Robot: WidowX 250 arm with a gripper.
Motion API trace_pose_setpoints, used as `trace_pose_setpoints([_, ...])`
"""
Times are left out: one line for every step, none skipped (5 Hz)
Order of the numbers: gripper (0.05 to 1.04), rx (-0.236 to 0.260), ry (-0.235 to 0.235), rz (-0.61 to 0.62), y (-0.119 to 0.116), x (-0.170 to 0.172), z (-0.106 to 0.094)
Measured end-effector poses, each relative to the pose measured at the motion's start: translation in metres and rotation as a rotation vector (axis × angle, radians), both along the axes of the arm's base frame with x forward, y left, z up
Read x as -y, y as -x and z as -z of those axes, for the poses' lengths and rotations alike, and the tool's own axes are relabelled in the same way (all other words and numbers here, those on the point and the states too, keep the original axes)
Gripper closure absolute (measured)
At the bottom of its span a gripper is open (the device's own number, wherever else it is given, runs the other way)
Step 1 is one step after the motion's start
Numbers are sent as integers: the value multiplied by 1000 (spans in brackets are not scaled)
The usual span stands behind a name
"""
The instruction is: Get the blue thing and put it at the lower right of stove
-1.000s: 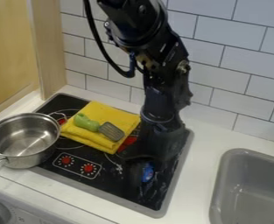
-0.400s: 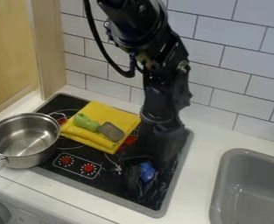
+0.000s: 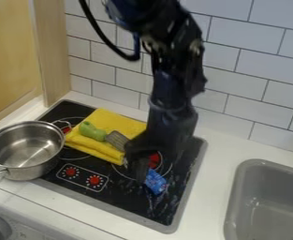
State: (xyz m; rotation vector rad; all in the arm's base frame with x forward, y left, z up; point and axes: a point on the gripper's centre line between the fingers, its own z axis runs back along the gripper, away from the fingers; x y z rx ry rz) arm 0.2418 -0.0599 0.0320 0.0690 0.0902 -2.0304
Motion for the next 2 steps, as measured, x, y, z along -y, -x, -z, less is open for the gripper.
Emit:
trace_pose_setpoints([84, 40, 8, -5, 0, -1, -18])
trace_pose_setpoints([83, 34, 18, -14, 4, -2, -26])
